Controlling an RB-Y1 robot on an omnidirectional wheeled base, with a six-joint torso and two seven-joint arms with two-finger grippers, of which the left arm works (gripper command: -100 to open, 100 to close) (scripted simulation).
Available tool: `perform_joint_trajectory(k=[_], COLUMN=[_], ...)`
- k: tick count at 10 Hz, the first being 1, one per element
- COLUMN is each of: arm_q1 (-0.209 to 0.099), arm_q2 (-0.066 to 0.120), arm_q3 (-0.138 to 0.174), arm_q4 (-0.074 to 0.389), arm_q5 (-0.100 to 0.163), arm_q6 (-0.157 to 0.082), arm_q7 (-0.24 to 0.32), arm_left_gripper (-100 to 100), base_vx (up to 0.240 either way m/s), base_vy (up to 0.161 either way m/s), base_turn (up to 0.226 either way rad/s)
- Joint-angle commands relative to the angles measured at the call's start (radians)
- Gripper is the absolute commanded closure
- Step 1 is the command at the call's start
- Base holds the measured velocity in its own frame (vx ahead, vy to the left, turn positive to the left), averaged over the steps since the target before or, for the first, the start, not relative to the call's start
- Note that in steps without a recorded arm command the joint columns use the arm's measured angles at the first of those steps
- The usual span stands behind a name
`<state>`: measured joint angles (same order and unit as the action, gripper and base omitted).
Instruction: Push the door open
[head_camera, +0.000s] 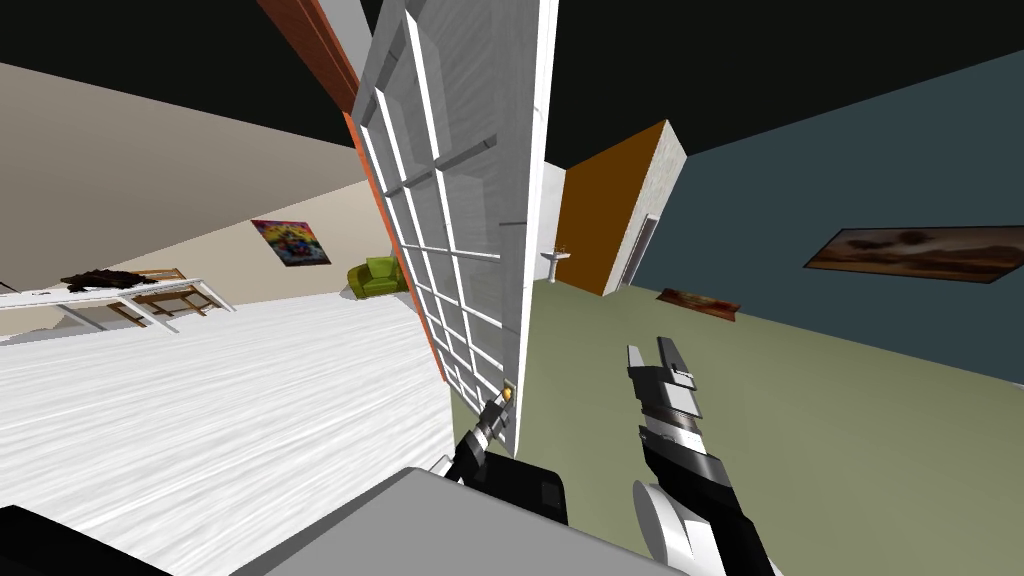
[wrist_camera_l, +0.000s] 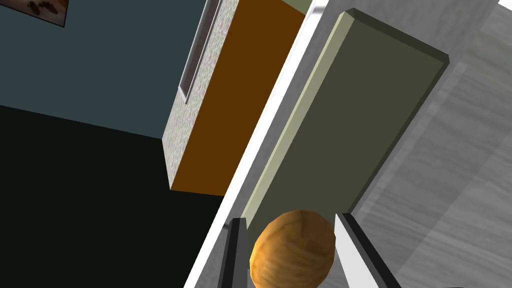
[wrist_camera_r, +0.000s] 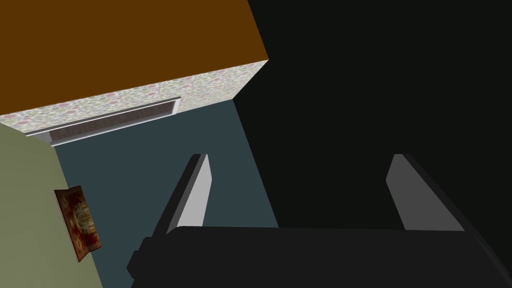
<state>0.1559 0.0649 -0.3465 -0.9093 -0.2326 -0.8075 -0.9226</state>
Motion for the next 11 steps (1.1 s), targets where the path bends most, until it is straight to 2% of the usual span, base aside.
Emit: perform_joint_trajectory(k=[1,5,7,9,10,11], arm_q1=[-0.012,-0.012,-0.023,-0.023,-0.028,-0.028], arm_q2=[0.011,0.011,0.014,0.014,0.015,0.015], arm_q3=[0.021,0.021,0.027,0.027,0.030,0.030], arm_q4=[-0.008,-0.008,0.004,0.004,0.011,0.011], arm_q5=[0.023,0.023,0.052,0.052,0.066,0.066], arm_q6=[-0.010,-0.010,-0.014,-0.014,-0.016,-0.016], arm_q7=[0.050,0.052,0.117,0.132,0.172,0.172], arm_left_gripper=[100,100,100,100,100,100], base_vx=[0.025,0.008,0.020,0.015,0.020,0.025], base_vy=[-0.012,-0.006,-0.018,-0.020,-0.025,-0.022], base_turn=[-0.024,-0.008,-0.032,-0.010,-0.028,-0.024])
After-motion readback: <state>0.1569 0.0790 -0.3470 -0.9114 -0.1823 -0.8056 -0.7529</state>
